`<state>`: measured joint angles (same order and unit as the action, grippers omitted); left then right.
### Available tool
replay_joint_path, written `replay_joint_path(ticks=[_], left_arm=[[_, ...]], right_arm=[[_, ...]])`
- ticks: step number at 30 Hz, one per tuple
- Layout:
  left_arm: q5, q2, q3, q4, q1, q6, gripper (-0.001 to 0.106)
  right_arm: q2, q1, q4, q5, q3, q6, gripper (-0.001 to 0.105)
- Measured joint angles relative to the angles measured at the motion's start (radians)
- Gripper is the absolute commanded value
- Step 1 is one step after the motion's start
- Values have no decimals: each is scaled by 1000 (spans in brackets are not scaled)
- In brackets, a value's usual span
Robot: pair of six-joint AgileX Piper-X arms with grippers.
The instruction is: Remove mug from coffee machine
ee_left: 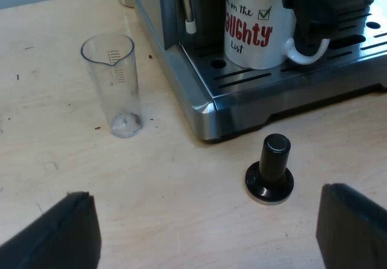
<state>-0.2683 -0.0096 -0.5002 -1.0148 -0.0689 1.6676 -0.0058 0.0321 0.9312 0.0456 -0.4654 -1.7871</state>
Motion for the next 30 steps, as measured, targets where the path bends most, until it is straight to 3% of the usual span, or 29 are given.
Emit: replay_joint_path(ticks=[12,20,23,30], left_arm=[[0,0,-12,-10,0,16,87],[0,4,-97,-26,0,27,87],[0,29,-123,-23,-2,30,87],[-15,119,-169,-14,-65,41,87]], right_arm=[[0,0,22,-3,-11,0,49],[14,0,101,-24,-125,-24,49],[48,0,100,-60,-170,-59,49],[167,8,95,-184,-258,-67,49]])
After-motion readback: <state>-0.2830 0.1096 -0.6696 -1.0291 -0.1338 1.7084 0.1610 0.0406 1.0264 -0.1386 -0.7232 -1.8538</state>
